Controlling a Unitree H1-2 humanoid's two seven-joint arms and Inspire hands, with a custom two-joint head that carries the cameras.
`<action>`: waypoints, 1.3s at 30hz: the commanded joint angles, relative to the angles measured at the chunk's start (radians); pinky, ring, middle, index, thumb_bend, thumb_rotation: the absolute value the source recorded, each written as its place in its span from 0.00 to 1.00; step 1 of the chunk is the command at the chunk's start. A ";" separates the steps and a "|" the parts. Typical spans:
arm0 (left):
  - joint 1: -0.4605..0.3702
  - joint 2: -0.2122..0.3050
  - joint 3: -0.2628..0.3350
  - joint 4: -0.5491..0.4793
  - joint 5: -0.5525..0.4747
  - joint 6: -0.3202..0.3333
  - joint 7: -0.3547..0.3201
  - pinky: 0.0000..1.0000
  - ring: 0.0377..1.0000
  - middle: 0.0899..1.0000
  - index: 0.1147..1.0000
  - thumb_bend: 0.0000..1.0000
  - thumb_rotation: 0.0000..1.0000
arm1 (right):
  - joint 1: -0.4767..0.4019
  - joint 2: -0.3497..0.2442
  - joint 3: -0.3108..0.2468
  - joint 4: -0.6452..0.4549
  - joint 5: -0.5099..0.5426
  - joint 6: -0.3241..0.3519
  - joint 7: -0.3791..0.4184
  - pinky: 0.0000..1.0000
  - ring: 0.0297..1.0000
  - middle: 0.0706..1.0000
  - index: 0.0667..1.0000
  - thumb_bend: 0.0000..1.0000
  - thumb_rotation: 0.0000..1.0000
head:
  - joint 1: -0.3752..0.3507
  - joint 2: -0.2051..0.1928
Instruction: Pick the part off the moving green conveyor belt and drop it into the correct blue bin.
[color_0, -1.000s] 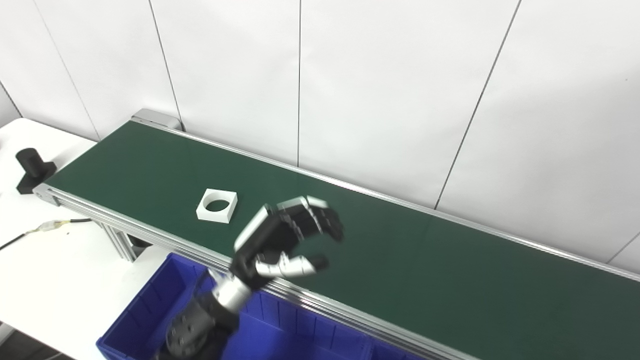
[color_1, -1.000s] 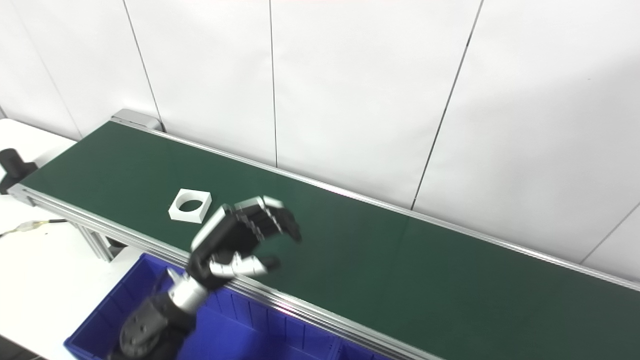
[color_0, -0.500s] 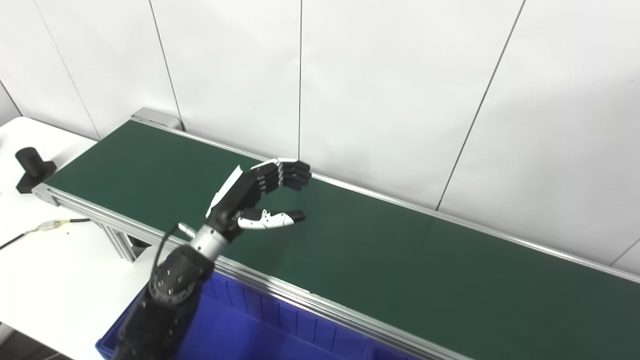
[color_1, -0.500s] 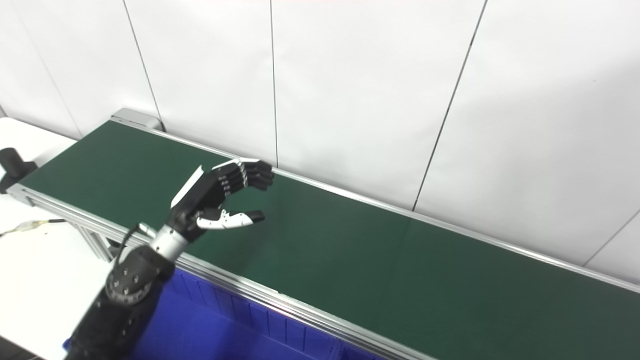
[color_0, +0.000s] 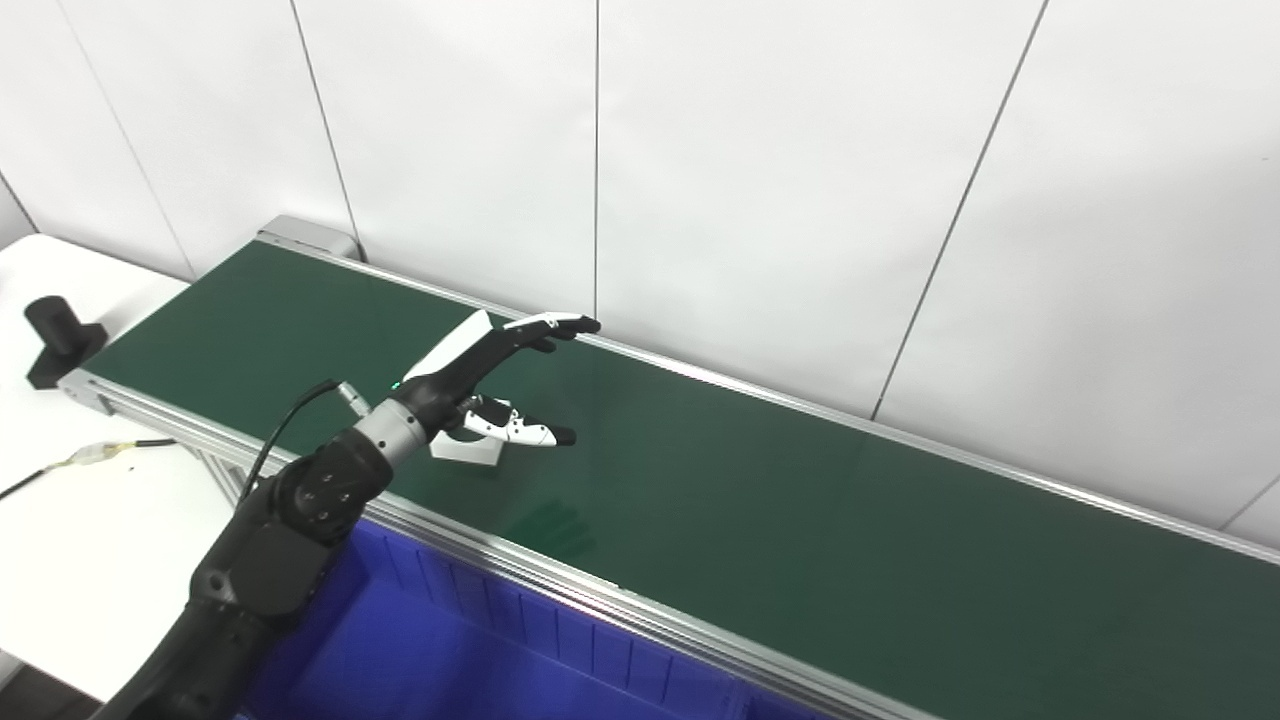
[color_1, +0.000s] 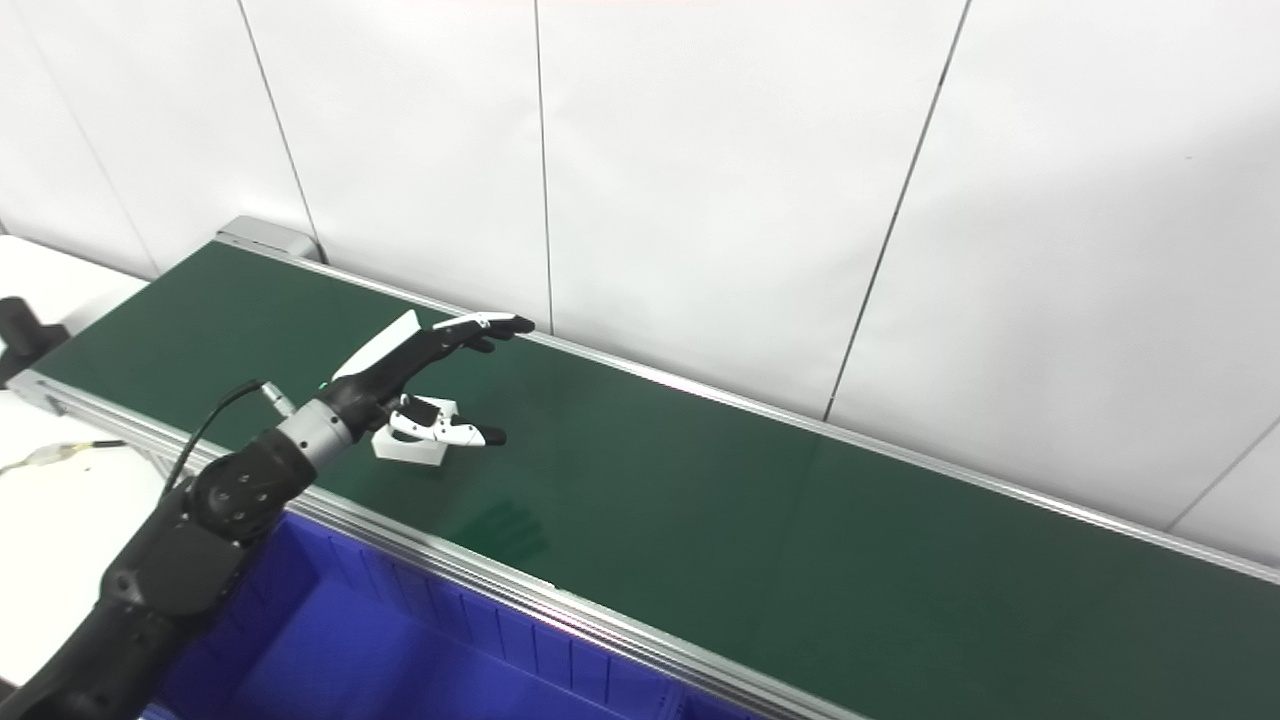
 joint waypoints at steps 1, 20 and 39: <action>-0.060 0.046 -0.009 0.007 0.057 -0.028 0.058 0.81 0.88 0.89 0.84 0.69 0.01 | 0.000 0.005 -0.007 -0.020 0.013 -0.056 0.001 0.62 0.71 0.78 0.83 0.59 0.00 | -0.006 0.002; -0.197 0.134 -0.210 0.200 0.208 0.017 -0.019 1.00 1.00 0.98 0.93 0.90 0.23 | 0.006 0.005 -0.007 -0.026 0.011 -0.056 -0.007 0.60 0.69 0.78 0.82 0.61 0.00 | -0.045 0.006; -0.211 0.134 -0.283 0.225 0.215 0.069 -0.099 1.00 1.00 1.00 0.99 0.95 0.14 | 0.013 0.005 -0.002 -0.033 -0.001 -0.056 -0.014 0.59 0.68 0.77 0.82 0.63 0.03 | -0.058 0.019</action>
